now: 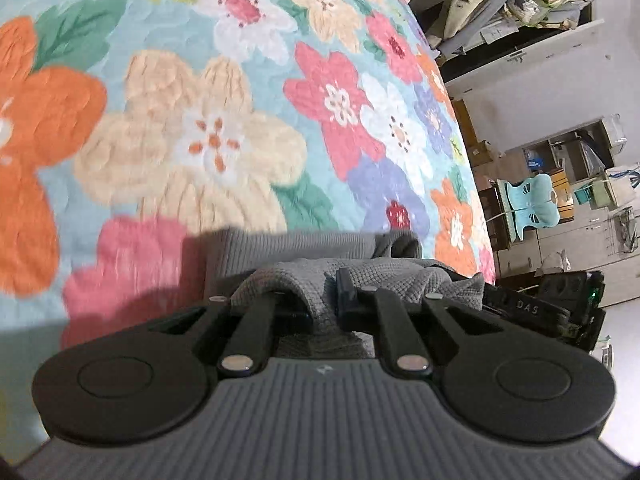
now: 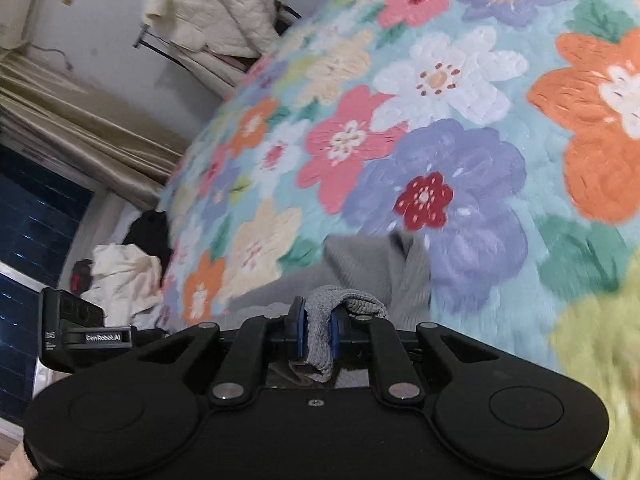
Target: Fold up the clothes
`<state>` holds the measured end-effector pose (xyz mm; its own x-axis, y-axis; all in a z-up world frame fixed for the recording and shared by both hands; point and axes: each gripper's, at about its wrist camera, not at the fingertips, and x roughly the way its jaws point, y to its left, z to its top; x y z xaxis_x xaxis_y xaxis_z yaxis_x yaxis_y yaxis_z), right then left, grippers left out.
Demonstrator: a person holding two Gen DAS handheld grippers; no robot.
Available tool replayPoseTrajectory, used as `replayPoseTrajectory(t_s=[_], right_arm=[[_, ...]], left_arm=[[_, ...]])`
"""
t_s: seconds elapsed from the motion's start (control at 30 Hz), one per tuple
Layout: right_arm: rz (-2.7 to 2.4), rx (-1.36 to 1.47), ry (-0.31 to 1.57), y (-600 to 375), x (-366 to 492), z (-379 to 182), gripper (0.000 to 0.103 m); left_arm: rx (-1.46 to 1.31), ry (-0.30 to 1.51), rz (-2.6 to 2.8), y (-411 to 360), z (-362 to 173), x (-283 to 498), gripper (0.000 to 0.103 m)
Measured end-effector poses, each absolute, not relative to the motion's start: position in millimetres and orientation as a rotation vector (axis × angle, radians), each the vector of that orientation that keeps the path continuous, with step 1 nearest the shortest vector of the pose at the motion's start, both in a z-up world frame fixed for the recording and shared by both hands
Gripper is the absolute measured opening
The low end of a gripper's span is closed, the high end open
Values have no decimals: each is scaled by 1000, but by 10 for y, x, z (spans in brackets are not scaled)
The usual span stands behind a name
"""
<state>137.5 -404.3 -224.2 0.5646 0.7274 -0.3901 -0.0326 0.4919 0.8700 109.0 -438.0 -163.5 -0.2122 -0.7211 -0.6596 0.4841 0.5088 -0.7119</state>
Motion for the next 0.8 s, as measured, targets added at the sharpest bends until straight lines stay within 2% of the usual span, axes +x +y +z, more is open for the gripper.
replayPoseTrajectory(t_s=[0.1, 0.17, 0.2, 0.27, 0.33, 0.37, 0.43, 0.53, 0.67, 0.73, 0.77, 0.8], right_arm=[[542, 946, 859, -4063, 1502, -2230, 15], [546, 998, 829, -4152, 1532, -2243, 19], [528, 1027, 795, -4219, 1517, -2250, 30], [476, 1034, 714, -4335, 1418, -2203, 45], [449, 974, 628, -4397, 1229, -2114, 49], [445, 931, 587, -4400, 1112, -2067, 52], [472, 823, 538, -4312, 917, -2007, 56], [491, 637, 526, -4071, 685, -2004, 62], [495, 427, 540, -3779, 616, -2087, 64], [490, 390, 550, -3727, 694, -2137, 64], [487, 379, 547, -3714, 729, -2153, 61], [483, 380, 532, -3719, 759, -2156, 38]], left_arm=[[-301, 1388, -1115, -4314, -1662, 1250, 9], [-369, 1382, -1098, -4262, -1710, 1341, 9], [-401, 1388, -1095, -4231, -1739, 1372, 10], [-478, 1407, -1095, -4147, -1795, 1410, 12], [-591, 1412, -1098, -4032, -1836, 1433, 12], [-643, 1405, -1101, -3975, -1837, 1438, 16], [-620, 1350, -1123, -3914, -1720, 1418, 37], [-585, 1267, -1153, -3822, -1544, 1388, 45], [-528, 1158, -1194, -3713, -1313, 1336, 50], [-401, 1123, -1229, -3790, -1244, 1184, 53], [-342, 1111, -1236, -3827, -1242, 1113, 53], [-283, 1107, -1246, -3884, -1277, 1041, 53]])
